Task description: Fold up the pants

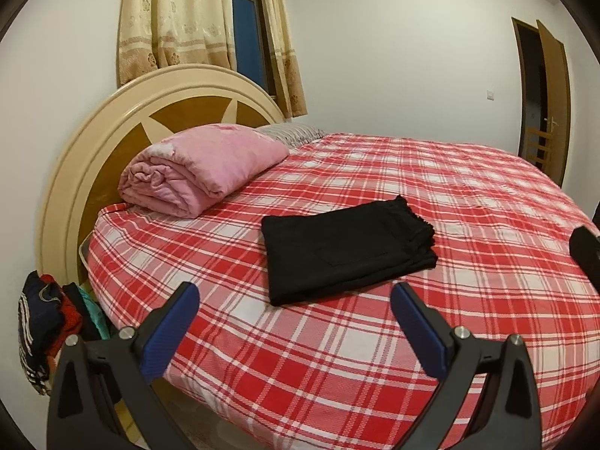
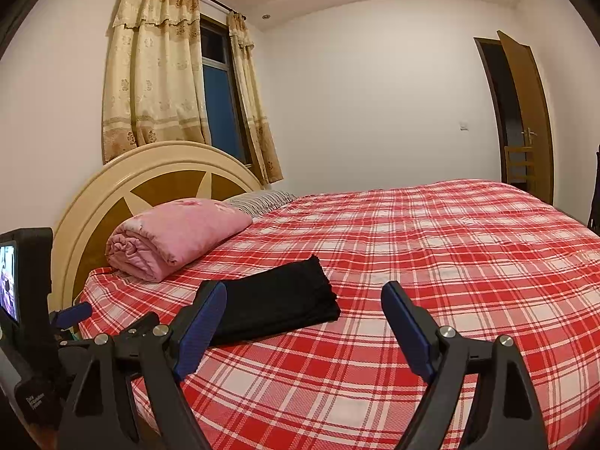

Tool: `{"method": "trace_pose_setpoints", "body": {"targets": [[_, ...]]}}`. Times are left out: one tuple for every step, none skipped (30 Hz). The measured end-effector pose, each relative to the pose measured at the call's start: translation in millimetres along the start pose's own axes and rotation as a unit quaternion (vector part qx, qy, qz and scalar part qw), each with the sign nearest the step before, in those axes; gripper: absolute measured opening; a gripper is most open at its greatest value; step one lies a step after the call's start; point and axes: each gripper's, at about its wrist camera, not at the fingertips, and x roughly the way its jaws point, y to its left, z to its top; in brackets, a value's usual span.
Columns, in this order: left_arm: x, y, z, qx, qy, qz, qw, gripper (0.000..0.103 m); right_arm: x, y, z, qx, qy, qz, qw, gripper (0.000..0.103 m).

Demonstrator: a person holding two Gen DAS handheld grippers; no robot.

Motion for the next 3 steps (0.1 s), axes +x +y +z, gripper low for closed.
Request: {"method": "trace_pose_setpoints", "body": {"targets": [[0.2,-0.2,0.5,0.002,-0.002,0.005,1.0,0.103,0.8,-0.6,-0.5,0.001,0.001,-0.001,1.0,0.086],[0.3,-0.4,0.8,0.003,-0.003,0.006,1.0,0.103,1.7,-2.4,-1.2,0.004,0.001,-0.002,1.0,0.086],[0.9,-0.6,1.2,0.003,-0.003,0.006,1.0,0.103,2.5,-3.5,-1.7,0.005,0.002,-0.003,1.0,0.086]]}}
